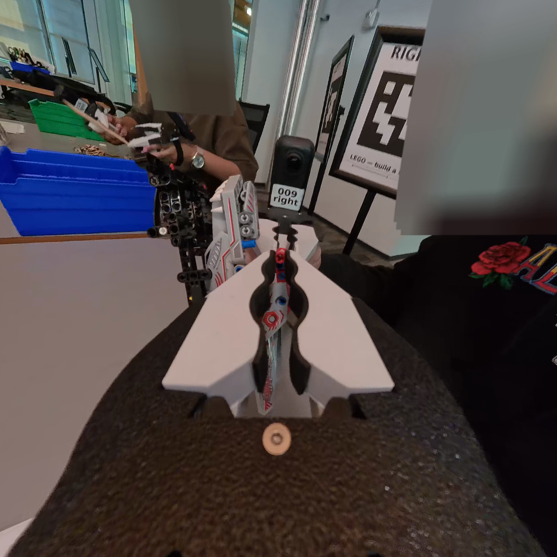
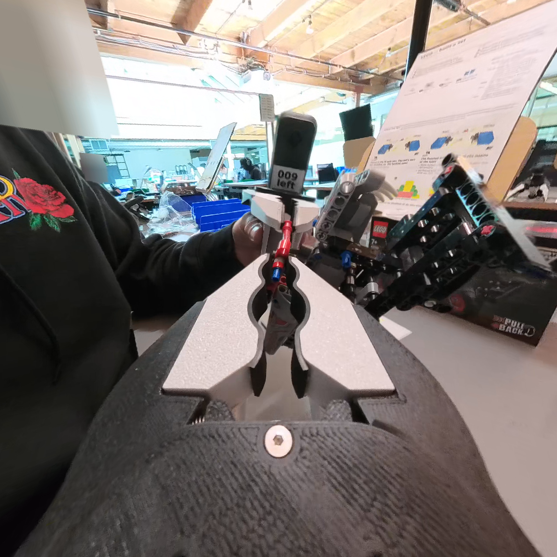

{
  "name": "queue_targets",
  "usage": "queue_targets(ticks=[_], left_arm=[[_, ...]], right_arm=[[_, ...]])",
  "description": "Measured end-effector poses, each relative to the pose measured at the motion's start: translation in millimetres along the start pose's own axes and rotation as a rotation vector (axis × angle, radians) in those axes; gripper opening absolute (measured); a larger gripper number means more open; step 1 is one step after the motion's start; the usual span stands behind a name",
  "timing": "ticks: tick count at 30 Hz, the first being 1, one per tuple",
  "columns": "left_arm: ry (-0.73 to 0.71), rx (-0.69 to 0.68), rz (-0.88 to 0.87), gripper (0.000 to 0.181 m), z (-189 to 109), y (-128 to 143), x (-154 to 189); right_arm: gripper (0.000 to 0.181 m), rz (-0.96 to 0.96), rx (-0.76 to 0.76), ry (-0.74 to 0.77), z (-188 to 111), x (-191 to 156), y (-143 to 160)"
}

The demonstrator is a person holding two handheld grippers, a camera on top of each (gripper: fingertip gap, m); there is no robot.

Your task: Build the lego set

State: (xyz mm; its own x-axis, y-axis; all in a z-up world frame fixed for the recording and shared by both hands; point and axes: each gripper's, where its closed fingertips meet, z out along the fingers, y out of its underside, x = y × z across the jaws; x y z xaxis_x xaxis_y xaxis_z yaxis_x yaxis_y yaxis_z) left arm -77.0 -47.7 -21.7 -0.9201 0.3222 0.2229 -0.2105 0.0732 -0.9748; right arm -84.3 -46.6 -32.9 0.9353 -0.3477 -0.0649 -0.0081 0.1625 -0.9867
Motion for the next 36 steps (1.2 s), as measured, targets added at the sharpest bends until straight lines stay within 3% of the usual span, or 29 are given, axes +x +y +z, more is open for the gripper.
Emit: queue_targets(ticks=[9,12,17,30,36], left_arm=[[-0.007,-0.120,0.026,0.004,-3.4,15.4,-2.5],[-0.002,-0.149,-0.044,0.004,-4.7,20.6,-4.6],[0.077,-0.067,-0.124,0.004,-5.3,18.1,-3.4],[0.037,-0.144,-0.056,0.004,-2.8,26.5,-3.5],[0.061,-0.098,-0.222,0.004,-2.9,25.9,-7.3]], right_arm=[[0.007,0.033,-0.097,-0.018,1.5,-0.1,15.4],[0.007,0.046,-0.134,-0.018,1.5,0.7,21.4],[0.007,0.045,-0.119,-0.023,3.4,-0.7,19.3],[0.007,-0.067,-0.235,0.006,-1.4,-0.5,30.0],[0.007,-0.162,-0.261,0.069,-0.6,5.3,30.2]])
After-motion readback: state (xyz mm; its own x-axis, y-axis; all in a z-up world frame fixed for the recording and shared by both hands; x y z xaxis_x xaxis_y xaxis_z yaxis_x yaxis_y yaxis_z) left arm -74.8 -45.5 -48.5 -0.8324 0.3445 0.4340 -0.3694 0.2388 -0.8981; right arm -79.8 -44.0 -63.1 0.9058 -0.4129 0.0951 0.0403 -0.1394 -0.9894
